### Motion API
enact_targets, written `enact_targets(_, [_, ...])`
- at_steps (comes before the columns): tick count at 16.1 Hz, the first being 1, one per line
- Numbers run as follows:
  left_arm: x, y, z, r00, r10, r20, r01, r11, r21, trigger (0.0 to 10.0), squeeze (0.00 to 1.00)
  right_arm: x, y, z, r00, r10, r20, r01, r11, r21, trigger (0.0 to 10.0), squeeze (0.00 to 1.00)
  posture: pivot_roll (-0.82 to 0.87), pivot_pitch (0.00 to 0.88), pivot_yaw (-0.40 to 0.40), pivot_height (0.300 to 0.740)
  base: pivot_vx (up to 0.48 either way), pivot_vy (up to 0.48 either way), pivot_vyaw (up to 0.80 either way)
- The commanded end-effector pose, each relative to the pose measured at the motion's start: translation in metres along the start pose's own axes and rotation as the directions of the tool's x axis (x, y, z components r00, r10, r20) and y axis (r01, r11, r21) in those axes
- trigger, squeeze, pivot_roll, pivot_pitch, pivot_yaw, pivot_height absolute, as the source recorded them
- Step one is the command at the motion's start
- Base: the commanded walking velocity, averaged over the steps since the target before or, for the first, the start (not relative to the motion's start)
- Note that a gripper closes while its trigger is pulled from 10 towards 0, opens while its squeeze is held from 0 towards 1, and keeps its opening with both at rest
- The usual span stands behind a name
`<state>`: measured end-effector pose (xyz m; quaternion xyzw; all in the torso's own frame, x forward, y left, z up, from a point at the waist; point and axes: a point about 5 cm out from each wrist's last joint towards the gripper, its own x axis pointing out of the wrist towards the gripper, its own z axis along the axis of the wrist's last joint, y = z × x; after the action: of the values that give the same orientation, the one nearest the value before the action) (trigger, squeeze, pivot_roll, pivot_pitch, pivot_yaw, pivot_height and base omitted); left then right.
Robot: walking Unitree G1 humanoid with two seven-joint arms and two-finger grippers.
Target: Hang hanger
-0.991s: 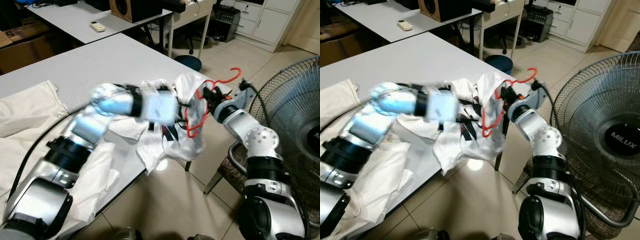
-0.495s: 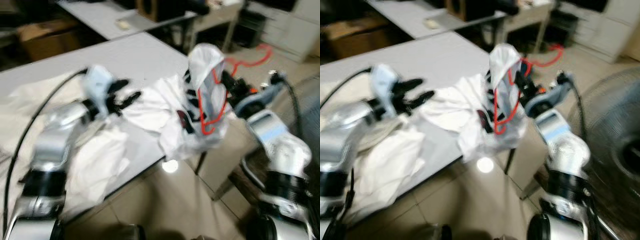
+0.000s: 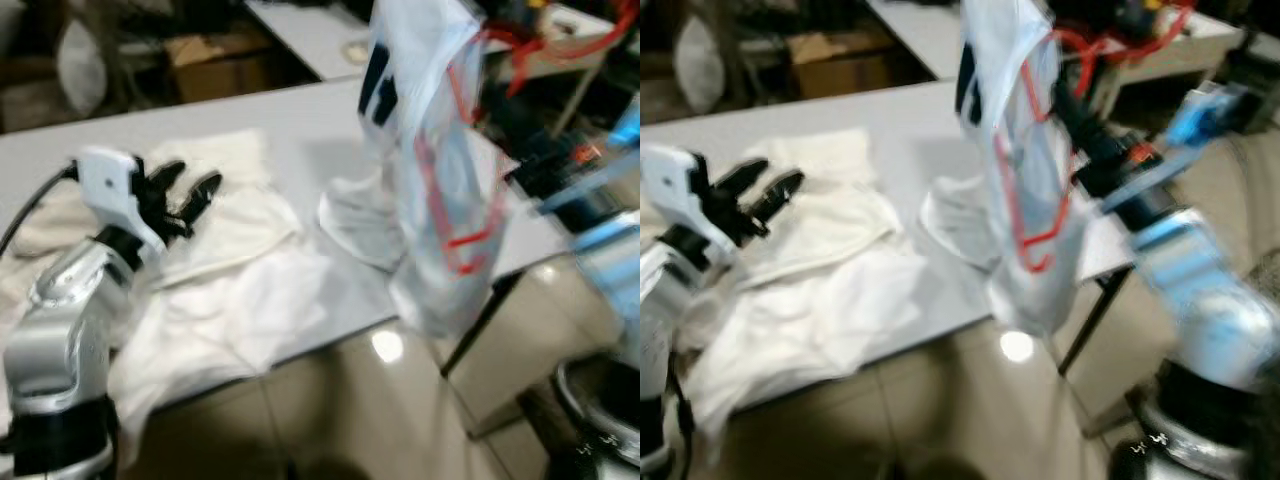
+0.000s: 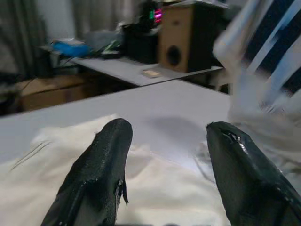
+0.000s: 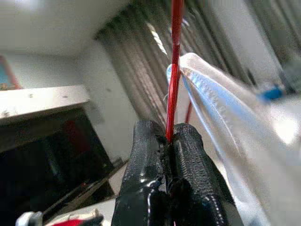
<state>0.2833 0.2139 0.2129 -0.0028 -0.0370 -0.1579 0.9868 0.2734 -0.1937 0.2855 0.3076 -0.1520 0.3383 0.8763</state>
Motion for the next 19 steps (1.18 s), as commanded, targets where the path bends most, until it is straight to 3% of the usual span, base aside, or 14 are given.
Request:
enact_targets(1, [-0.001, 0.000, -0.003, 1.000, 0.017, -0.022, -0.017, 1.000, -0.005, 10.0, 0.00, 0.003, 0.014, 0.008, 0.996, 0.089, 0.023, -0.088, 0.996, -0.022, 10.0, 0.00, -0.11, 0.000, 0.006, 0.740, 0.000, 0.000, 0.80])
enact_targets(4, [-0.004, -0.001, -0.003, 0.995, 0.089, -0.040, -0.086, 0.993, 0.075, 10.0, 0.00, 0.006, 0.030, 0.034, 0.979, 0.192, 0.060, -0.185, 0.977, -0.110, 10.0, 0.00, -0.11, 0.000, 0.004, 0.740, 0.000, 0.000, 0.80])
enact_targets(5, [-0.004, 0.000, 0.002, 0.995, 0.094, -0.037, -0.089, 0.988, 0.130, 10.0, 0.00, 0.009, 0.037, 0.046, 0.971, 0.229, 0.065, -0.216, 0.964, -0.157, 10.0, 0.00, -0.10, 0.000, 0.003, 0.740, 0.000, 0.000, 0.80])
enact_targets(9, [0.002, -0.002, 0.018, 0.997, 0.076, -0.031, -0.067, 0.972, 0.223, 10.0, 0.00, 0.021, 0.050, 0.068, 0.959, 0.274, 0.072, -0.251, 0.939, -0.236, 10.0, 0.00, -0.11, 0.000, 0.012, 0.740, 0.000, 0.000, 0.80])
enact_targets(14, [0.006, -0.003, 0.025, 0.997, 0.077, -0.019, -0.070, 0.963, 0.259, 10.0, 0.00, 0.030, 0.061, 0.092, 0.941, 0.328, 0.081, -0.292, 0.911, -0.291, 10.0, 0.00, -0.11, 0.000, 0.006, 0.740, 0.000, 0.000, 0.80])
enact_targets(19, [0.006, -0.002, 0.028, 0.995, 0.096, -0.014, -0.089, 0.960, 0.267, 10.0, 0.00, 0.034, 0.061, 0.099, 0.931, 0.352, 0.090, -0.317, 0.907, -0.277, 10.0, 0.00, -0.10, 0.000, -0.009, 0.740, 0.000, 0.000, 0.80])
